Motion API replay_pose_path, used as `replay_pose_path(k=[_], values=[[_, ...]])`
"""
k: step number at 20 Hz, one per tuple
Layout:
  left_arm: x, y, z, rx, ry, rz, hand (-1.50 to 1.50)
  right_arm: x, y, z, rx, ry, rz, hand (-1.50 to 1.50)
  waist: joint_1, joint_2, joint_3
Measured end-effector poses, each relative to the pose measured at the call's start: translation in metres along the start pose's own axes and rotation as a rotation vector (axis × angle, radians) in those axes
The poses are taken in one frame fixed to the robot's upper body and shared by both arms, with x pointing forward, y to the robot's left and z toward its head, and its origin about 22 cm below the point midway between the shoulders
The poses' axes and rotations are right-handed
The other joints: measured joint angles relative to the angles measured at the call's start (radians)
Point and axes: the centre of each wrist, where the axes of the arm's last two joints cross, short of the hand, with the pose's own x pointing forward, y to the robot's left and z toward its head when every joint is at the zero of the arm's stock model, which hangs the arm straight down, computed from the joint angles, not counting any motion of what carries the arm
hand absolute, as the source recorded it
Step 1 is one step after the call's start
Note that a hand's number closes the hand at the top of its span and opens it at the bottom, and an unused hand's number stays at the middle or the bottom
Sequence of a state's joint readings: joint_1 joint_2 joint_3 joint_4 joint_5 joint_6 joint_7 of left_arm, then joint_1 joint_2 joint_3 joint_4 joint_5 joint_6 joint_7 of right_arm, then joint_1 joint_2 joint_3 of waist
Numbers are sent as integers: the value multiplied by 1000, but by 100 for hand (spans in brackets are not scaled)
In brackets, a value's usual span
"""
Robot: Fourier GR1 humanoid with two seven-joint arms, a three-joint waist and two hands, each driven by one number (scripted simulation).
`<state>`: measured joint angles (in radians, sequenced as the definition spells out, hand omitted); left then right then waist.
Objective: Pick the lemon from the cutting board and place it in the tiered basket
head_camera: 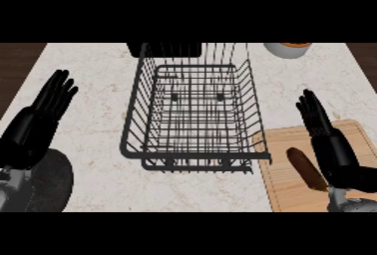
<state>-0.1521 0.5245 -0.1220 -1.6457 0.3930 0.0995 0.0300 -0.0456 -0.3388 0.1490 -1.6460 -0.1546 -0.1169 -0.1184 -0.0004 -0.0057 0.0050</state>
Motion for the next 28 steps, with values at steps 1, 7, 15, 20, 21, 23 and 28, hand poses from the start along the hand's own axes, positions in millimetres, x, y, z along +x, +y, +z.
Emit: replay_pose_path(k=[1, 7, 15, 20, 21, 23, 28], values=[[2, 1, 0, 3, 9, 0, 0, 0, -1, 3, 19, -16, -14, 150, -1, 1, -1], [-23, 10, 13, 64, 154, -6, 0, 22, -29, 2, 267, -188, 4, 150, -11, 3, -6], [-47, -6, 18, 71, 258, 26, 0, -32, -91, 25, -6, -77, 119, -150, -5, 8, -4], [-50, -5, 23, 72, 279, 32, 0, -3, -135, 25, 33, -116, 368, -150, -6, 5, -5], [-49, -3, 22, 75, 276, 29, 0, 5, -143, 26, 48, -110, 442, -150, -9, 4, -6], [-51, -4, 23, 78, 284, 28, 0, 23, -157, 25, 96, -89, 587, -150, -11, 3, -7], [-52, -5, 24, 78, 284, 21, 0, 60, -169, 24, 329, 63, 887, -150, -11, 3, -9]])
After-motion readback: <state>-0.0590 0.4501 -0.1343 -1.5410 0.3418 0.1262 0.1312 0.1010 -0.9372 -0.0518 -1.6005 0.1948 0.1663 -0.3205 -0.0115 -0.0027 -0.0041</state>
